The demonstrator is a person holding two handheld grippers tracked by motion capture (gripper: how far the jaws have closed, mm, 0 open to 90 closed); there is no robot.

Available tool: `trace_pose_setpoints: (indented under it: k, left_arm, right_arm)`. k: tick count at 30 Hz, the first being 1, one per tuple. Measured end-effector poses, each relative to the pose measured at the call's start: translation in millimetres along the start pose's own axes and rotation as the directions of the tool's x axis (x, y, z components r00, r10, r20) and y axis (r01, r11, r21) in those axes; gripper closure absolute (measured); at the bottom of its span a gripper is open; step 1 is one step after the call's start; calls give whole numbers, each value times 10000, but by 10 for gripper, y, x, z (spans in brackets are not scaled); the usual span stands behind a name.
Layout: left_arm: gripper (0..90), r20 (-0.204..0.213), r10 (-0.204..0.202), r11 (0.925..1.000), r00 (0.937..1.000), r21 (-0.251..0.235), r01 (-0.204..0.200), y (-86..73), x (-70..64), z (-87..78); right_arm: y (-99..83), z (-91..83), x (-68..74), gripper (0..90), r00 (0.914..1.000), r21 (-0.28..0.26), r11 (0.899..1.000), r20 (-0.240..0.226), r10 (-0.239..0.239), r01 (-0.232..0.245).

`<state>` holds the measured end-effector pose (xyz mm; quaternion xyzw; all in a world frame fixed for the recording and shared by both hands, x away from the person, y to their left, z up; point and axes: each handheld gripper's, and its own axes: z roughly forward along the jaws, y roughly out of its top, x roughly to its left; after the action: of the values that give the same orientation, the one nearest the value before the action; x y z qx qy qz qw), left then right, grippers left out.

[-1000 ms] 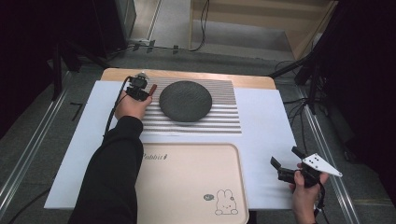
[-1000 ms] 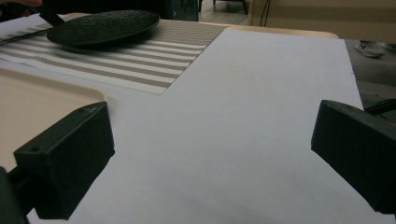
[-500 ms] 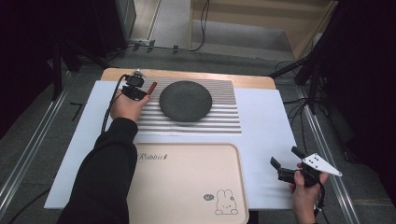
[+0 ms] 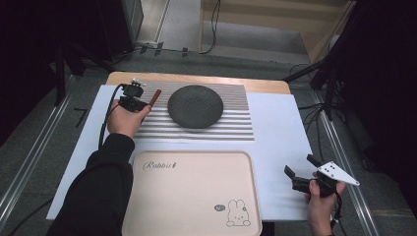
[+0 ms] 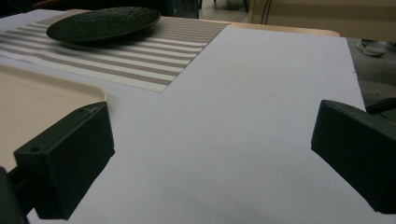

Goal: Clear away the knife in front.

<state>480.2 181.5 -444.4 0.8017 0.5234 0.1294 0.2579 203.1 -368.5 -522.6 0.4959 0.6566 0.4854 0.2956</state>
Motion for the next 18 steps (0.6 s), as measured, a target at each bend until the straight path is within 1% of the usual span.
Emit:
trace_pose_setpoints:
  k: [3, 4, 5, 9, 10, 11, 15, 16, 18]
  left_arm:
    - [772, 170, -98, 9999, 9998, -81, 100, -73, -11, -42]
    - [772, 246, -68, 9999, 9997, -103, 71, -96, -14, -58]
    - [771, 229, 48, 9999, 9997, -110, -45, -138, -33, -86]
    - [772, 273, 204, 9997, 9994, -147, -200, -189, -56, -139]
    - [772, 333, 312, 9993, 9990, -202, -305, -214, -74, -174]
    - [772, 333, 312, 9993, 9990, -202, -305, -214, -74, -174]
    - [772, 433, 567, 9981, 9975, -246, -556, -246, -118, -234]
    - [771, 548, 616, 9978, 9966, -269, -602, -261, -135, -257]
    - [772, 593, 667, 9975, 9960, -292, -651, -270, -148, -270]
  right_arm:
    - [-1, -4, 0, 0, 10000, 2, 10000, 15, 30, -30]
    - [-1, -3, 0, 0, 10000, 2, 10000, 13, 29, -29]
    - [-1, -2, -1, 0, 10000, -8, 10000, 2, 3, -3]
    - [0, -1, -1, 0, 10000, -10, 10000, -7, 2, -2]
    - [0, -1, -2, 0, 10000, -9, 10000, -14, 5, -5]
    - [0, -1, -2, 0, 10000, -9, 10000, -14, 5, -5]
    - [0, 0, 0, 0, 10000, 18, 10000, -2, 1, -1]
    - [0, 1, 0, 0, 10000, 21, 10000, 4, -12, 12]
    - [0, 0, 0, 0, 10000, 15, 10000, 7, -5, 5]
